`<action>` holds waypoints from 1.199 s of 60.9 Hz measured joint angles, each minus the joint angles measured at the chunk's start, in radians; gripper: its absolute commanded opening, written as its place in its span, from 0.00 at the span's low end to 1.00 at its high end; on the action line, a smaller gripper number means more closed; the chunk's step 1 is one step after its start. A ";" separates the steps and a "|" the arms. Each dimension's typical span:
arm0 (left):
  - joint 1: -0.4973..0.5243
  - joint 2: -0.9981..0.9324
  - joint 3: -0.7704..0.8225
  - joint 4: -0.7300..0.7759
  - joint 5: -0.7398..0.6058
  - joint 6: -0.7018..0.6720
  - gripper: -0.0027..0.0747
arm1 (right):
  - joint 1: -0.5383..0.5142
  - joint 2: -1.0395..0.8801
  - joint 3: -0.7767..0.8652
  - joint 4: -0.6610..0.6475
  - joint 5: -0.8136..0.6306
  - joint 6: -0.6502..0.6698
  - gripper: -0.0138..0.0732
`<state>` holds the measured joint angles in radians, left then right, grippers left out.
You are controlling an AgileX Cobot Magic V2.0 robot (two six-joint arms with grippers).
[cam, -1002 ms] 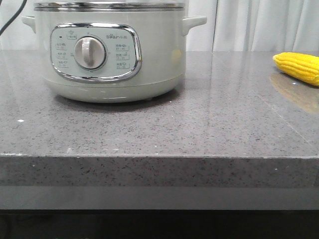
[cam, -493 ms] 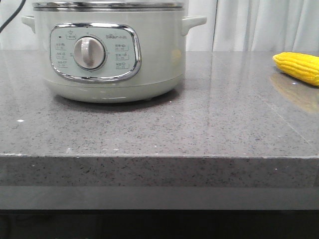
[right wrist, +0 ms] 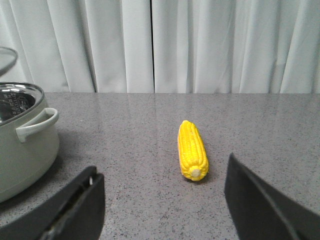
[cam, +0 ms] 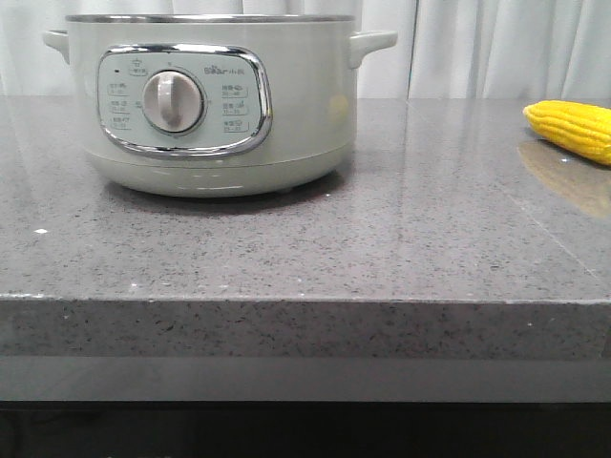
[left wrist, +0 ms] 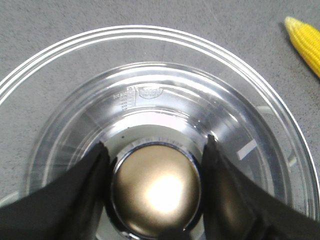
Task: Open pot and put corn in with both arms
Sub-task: 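Lift the glass lid off the pot with the left gripper, then lower the right gripper over the yellow corn and grasp it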
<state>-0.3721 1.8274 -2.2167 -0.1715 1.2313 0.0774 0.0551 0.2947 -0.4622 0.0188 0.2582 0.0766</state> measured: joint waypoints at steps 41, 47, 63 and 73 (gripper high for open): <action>0.063 -0.484 0.326 0.027 0.027 0.049 0.12 | 0.000 0.000 0.000 0.000 0.002 0.000 0.77; 0.063 -0.604 0.494 0.050 -0.054 0.051 0.12 | 0.000 0.000 0.000 0.000 0.008 0.000 0.77; 0.063 -0.920 0.880 0.065 -0.182 0.051 0.12 | 0.000 0.109 -0.015 0.000 0.049 0.000 0.77; 0.063 -1.050 1.027 0.063 -0.202 0.051 0.12 | 0.000 0.287 -0.103 0.000 0.090 0.000 0.77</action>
<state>-0.3092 0.7773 -1.1899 -0.1086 1.0292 0.1283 0.0551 0.5815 -0.5653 0.0188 0.3483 0.0766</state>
